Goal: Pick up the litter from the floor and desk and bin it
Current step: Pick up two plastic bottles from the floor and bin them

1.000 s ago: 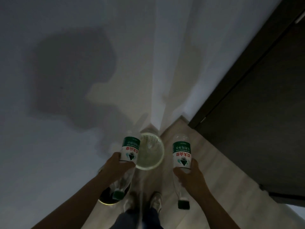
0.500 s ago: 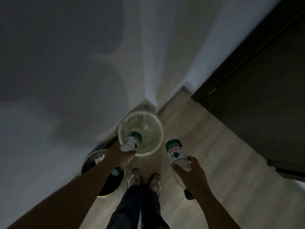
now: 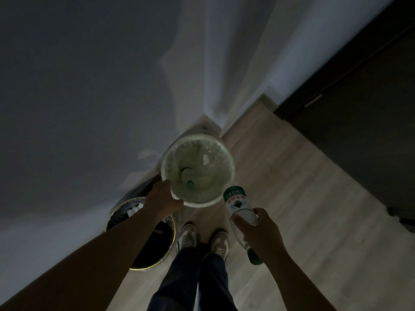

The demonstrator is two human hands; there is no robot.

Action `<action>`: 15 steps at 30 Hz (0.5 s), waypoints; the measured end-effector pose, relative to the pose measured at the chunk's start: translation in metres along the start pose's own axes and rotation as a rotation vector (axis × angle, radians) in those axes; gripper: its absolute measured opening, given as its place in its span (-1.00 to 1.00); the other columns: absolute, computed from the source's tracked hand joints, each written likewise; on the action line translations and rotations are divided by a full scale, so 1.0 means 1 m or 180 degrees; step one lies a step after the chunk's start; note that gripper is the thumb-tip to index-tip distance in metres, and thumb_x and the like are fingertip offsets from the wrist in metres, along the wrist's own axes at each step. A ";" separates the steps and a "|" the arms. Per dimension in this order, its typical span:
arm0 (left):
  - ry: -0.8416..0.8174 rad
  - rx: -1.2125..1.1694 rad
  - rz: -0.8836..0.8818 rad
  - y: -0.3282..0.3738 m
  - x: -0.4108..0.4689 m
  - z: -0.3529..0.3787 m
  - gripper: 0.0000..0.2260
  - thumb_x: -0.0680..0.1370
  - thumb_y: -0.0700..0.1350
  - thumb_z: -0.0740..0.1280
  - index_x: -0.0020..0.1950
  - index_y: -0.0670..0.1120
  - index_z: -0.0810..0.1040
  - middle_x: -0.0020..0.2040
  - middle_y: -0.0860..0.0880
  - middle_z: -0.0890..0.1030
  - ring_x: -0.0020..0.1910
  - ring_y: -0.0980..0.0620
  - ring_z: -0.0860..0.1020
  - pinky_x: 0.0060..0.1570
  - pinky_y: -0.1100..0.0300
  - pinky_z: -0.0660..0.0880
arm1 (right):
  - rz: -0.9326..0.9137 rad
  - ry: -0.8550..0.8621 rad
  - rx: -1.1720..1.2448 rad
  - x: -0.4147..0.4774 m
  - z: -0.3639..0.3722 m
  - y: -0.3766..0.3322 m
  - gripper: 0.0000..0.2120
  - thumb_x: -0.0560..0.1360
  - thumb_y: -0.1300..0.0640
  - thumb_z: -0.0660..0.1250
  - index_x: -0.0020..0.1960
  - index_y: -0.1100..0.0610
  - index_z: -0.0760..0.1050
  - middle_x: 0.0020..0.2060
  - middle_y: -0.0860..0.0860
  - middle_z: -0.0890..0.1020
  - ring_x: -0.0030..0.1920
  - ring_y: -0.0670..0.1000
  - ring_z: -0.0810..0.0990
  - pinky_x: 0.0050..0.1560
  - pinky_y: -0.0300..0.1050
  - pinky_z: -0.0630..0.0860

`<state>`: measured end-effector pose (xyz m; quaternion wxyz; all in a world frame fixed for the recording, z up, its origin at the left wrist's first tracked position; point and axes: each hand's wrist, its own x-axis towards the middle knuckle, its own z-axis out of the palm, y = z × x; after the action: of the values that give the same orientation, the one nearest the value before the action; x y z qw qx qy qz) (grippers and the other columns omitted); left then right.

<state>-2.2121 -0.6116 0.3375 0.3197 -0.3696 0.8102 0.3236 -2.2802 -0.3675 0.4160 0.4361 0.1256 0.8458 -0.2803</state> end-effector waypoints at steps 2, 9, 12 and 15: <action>-0.0174 0.0055 0.0065 -0.008 0.000 0.001 -0.44 0.26 0.16 0.39 0.17 -0.09 0.53 0.09 -0.08 0.62 0.09 -0.07 0.59 0.03 0.09 0.53 | -0.0038 0.0011 -0.0306 0.003 0.005 -0.009 -0.44 0.45 -0.11 0.41 0.32 0.13 0.35 0.00 0.01 0.51 -0.04 0.02 0.55 -0.11 -0.10 0.57; -0.0216 0.0614 0.0281 -0.003 -0.022 -0.022 -0.72 0.46 0.01 0.35 0.11 -0.08 0.56 0.06 -0.05 0.64 0.10 -0.05 0.58 0.02 0.15 0.48 | -0.0103 -0.0116 -0.1535 0.031 0.024 -0.047 -0.44 0.41 -0.17 0.36 0.28 0.10 0.34 0.08 0.05 0.55 0.04 0.07 0.57 -0.07 -0.10 0.48; -0.0194 0.0771 0.0363 -0.007 -0.025 -0.025 -0.72 0.48 0.01 0.35 0.11 -0.11 0.53 0.08 -0.05 0.62 0.10 -0.04 0.57 0.02 0.18 0.46 | -0.0138 -0.0121 -0.1569 0.045 0.030 -0.070 -0.41 0.39 -0.13 0.39 0.31 0.10 0.33 0.12 0.06 0.54 0.09 0.08 0.57 -0.04 -0.11 0.49; -0.0226 0.0918 0.0409 -0.009 -0.027 -0.028 -0.68 0.49 0.01 0.36 0.17 -0.12 0.50 0.14 -0.06 0.59 0.15 -0.04 0.54 0.08 0.18 0.43 | -0.0294 -0.0233 -0.1704 0.056 0.038 -0.090 -0.32 0.37 -0.08 0.44 0.39 0.06 0.26 0.19 0.07 0.51 0.15 0.10 0.55 0.00 -0.09 0.50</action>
<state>-2.1983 -0.6274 0.3714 0.3765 -0.2555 0.8585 0.2366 -2.3288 -0.4642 0.3855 0.4708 -0.0431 0.8783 -0.0707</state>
